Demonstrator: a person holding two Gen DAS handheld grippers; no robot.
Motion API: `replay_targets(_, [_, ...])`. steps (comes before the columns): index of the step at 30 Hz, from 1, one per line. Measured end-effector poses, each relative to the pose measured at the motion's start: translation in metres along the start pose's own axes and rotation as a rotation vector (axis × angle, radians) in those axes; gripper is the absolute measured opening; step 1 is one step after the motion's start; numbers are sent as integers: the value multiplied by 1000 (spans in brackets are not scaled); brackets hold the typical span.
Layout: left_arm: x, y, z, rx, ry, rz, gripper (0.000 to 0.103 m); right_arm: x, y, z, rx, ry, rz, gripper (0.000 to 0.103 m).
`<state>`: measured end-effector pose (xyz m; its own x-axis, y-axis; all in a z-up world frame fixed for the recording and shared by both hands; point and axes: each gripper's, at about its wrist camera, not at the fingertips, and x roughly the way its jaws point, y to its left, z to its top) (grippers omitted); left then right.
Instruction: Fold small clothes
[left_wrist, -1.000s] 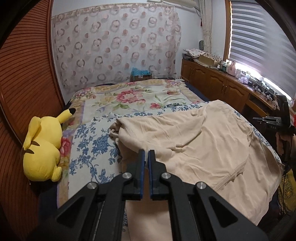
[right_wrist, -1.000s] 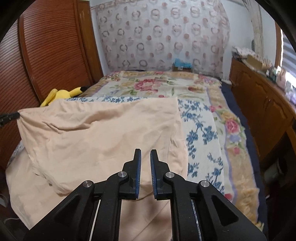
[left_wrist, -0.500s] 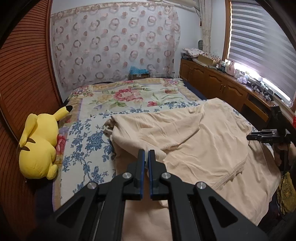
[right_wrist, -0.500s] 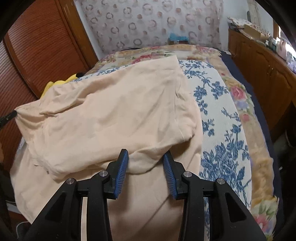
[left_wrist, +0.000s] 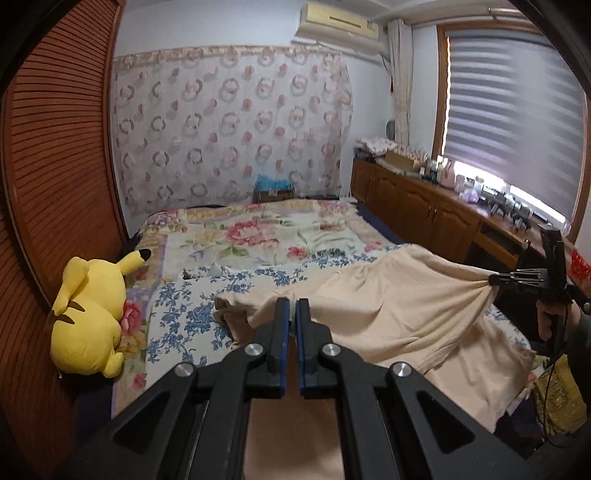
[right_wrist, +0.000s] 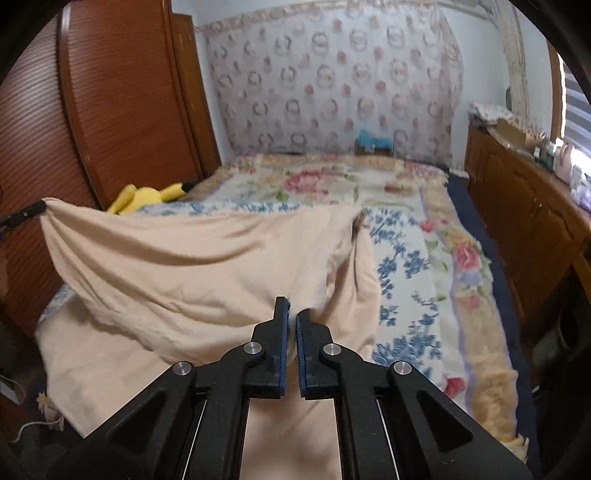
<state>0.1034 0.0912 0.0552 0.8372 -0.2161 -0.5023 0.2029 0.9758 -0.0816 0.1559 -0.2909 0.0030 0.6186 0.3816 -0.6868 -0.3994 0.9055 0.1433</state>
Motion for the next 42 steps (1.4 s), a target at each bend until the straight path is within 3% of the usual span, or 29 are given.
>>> replay_targets(6, [-51,10,-13,-41,-32,8,1,-68,-1,-7,12,-48,43,1])
replay_targets(10, [-64,12,-48,-56,26,23,1,-93,4,-27,1,-19,53,1])
replay_targets(17, [-42,20,-125,-120,185,58,1,-66,4,-82,43,124,40,2])
replay_targets(20, [-37,21,-141,-123,219,68,2,-58,1,-92,51,151,15,8])
replay_targets(23, [-36,18,-144,-114,233,69,12,-58,3,-93,28,153,-15,19])
replay_targets(26, [-38,19,-144,-117,237,73,35,-62,8,-88,2,134,-37,26])
replay_targets(27, [-39,19,-144,-116,231,81,38,-64,9,-85,-6,123,-47,29])
replay_targets(34, [-24,21,-149,-131,259,104,41,-72,26,-69,-55,73,-31,42])
replay_targets(42, [3,20,-162,-151,314,107,41,-28,56,-65,-79,88,37,45])
